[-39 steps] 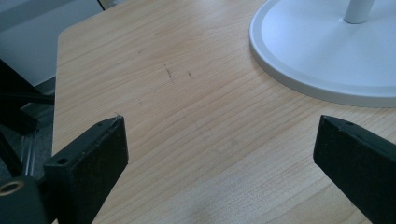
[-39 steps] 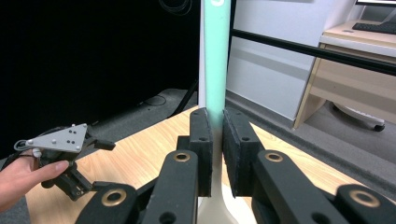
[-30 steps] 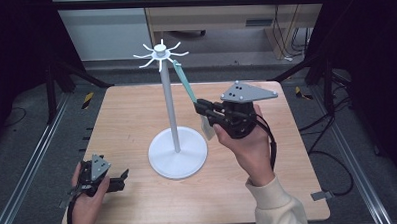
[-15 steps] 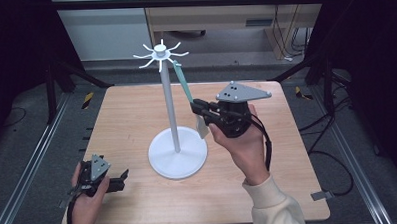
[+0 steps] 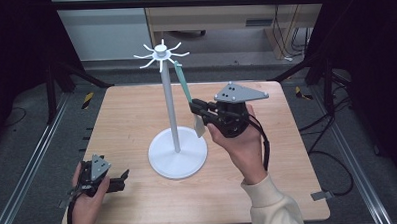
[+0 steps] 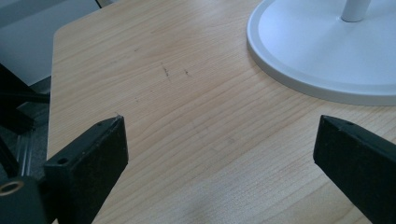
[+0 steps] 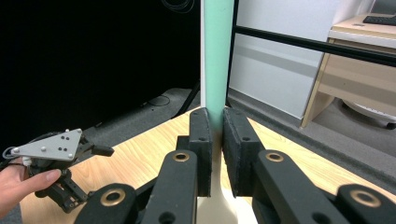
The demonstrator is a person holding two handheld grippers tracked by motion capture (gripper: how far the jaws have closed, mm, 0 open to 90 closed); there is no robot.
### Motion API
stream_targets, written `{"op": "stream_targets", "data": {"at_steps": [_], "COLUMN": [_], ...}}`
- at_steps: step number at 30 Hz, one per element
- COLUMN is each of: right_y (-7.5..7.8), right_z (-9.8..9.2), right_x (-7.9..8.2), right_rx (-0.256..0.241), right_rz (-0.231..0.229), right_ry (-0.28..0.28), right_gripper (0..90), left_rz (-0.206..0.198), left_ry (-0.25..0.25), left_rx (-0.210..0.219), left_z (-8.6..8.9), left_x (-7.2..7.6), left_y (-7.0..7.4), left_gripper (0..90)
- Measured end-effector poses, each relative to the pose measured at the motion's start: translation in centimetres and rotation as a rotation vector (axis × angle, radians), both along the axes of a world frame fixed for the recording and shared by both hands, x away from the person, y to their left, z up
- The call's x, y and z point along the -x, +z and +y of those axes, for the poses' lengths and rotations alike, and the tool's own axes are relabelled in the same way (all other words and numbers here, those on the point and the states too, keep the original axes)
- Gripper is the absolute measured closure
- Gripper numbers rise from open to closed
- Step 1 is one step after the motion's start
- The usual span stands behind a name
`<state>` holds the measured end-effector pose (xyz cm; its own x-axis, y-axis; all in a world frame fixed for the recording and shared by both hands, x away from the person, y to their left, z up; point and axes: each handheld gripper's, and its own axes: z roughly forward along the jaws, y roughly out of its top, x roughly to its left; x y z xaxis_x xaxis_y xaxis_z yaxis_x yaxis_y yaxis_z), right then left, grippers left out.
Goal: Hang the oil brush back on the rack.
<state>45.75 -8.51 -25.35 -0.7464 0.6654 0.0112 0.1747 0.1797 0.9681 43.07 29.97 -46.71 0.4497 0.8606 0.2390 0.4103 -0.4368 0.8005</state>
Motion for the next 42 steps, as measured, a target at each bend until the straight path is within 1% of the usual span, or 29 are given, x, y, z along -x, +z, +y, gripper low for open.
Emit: {"op": "stream_targets", "data": {"at_steps": [7, 14, 15, 16, 17, 18, 19, 20, 21, 22, 24, 25, 26, 28, 29, 30, 31, 32, 34, 35, 36, 37, 38, 42], "right_y": [-0.2, -0.3, -0.3, -0.3, -0.4, -0.5, -0.5, -0.7, -0.7, -1.0, -1.1, -1.1, -1.3, -1.4, -1.4, -1.5, -1.6, -1.6, -1.7, -2.0, -2.0, -2.3, -2.4, -2.6], "right_z": [0.2, 0.1, -0.1, -0.1, -0.3, -0.4, -0.4, -0.7, -0.7, -1.1, -1.5, -1.5, -1.8, -2.2, -2.2, -2.7, -2.9, -2.9, -3.3, -3.7, -3.7, -4.0, -4.1, -4.7], "right_x": [-0.3, -0.4, -0.3, -0.3, -0.3, -0.4, -0.4, -0.6, -0.6, -0.8, -1.1, -1.1, -1.3, -1.5, -1.5, -1.7, -1.8, -1.8, -2.0, -2.2, -2.2, -2.5, -2.6, -2.8], "right_rx": [0.001, -0.005, -0.008, -0.008, 0.007, 0.015, 0.015, 0.032, 0.032, 0.027, 0.020, 0.020, 0.023, 0.029, 0.029, 0.032, 0.034, 0.034, 0.035, 0.042, 0.042, 0.051, 0.057, 0.073], "right_rz": [0.000, 0.009, 0.014, 0.014, 0.019, 0.020, 0.020, 0.014, 0.014, -0.003, -0.003, -0.003, 0.001, 0.000, 0.000, 0.005, 0.003, 0.003, 0.001, -0.008, -0.008, -0.015, -0.014, -0.018], "right_ry": [0.008, 0.012, 0.005, 0.005, -0.010, -0.027, -0.027, -0.067, -0.067, -0.103, -0.131, -0.131, -0.147, -0.155, -0.155, -0.174, -0.177, -0.177, -0.197, -0.212, -0.212, -0.233, -0.244, -0.248], "right_gripper": [82.2, 77.1, 73.3, 73.3, 67.5, 63.6, 63.6, 54.9, 54.9, 48.7, 42.2, 42.2, 38.1, 35.0, 35.0, 30.0, 28.0, 28.0, 23.2, 18.8, 18.8, 15.4, 14.1, 10.5], "left_rz": [0.001, 0.001, -0.002, -0.003, -0.004, -0.004, -0.002, -0.002, -0.002, -0.003, -0.003, -0.003, -0.004, -0.004, -0.004, -0.002, -0.003, -0.003, -0.004, -0.004, -0.004, -0.004, -0.004, -0.003], "left_ry": [-0.003, -0.004, -0.003, -0.003, -0.003, -0.004, -0.004, -0.003, -0.003, -0.004, -0.005, -0.004, -0.005, -0.005, -0.005, -0.006, -0.005, -0.005, -0.005, -0.005, -0.005, -0.005, -0.005, -0.007], "left_rx": [-0.002, -0.003, -0.002, -0.001, 0.000, -0.004, -0.001, 0.003, 0.003, 0.003, 0.003, 0.003, 0.004, 0.004, 0.004, 0.004, 0.005, 0.005, 0.006, 0.007, 0.007, 0.007, 0.006, 0.006], "left_z": [-0.1, -0.2, -0.2, -0.2, -0.1, -0.1, -0.1, 0.0, 0.0, 0.0, 0.0, -0.1, -0.1, -0.1, -0.1, 0.0, 0.0, 0.0, 0.0, 0.0, 0.0, 0.0, 0.0, 0.0], "left_x": [0.0, 0.0, 0.0, 0.0, 0.0, 0.0, 0.0, 0.0, 0.0, 0.0, 0.0, 0.0, 0.0, 0.0, 0.0, 0.0, -0.1, -0.1, 0.0, 0.0, 0.0, 0.0, 0.0, 0.0], "left_y": [0.0, -0.1, 0.0, 0.0, 0.0, 0.0, 0.0, 0.0, 0.0, 0.0, 0.0, 0.0, 0.0, 0.0, 0.0, 0.0, 0.0, 0.0, 0.0, 0.0, 0.0, 0.0, 0.0, 0.0], "left_gripper": [2.7, 2.7, 2.7, 2.7, 2.7, 2.7, 2.7, 2.7, 2.7, 2.7, 2.7, 2.7, 2.7, 2.7, 2.7, 2.7, 2.7, 2.7, 2.7, 2.8, 2.8, 2.8, 2.8, 2.8]}}
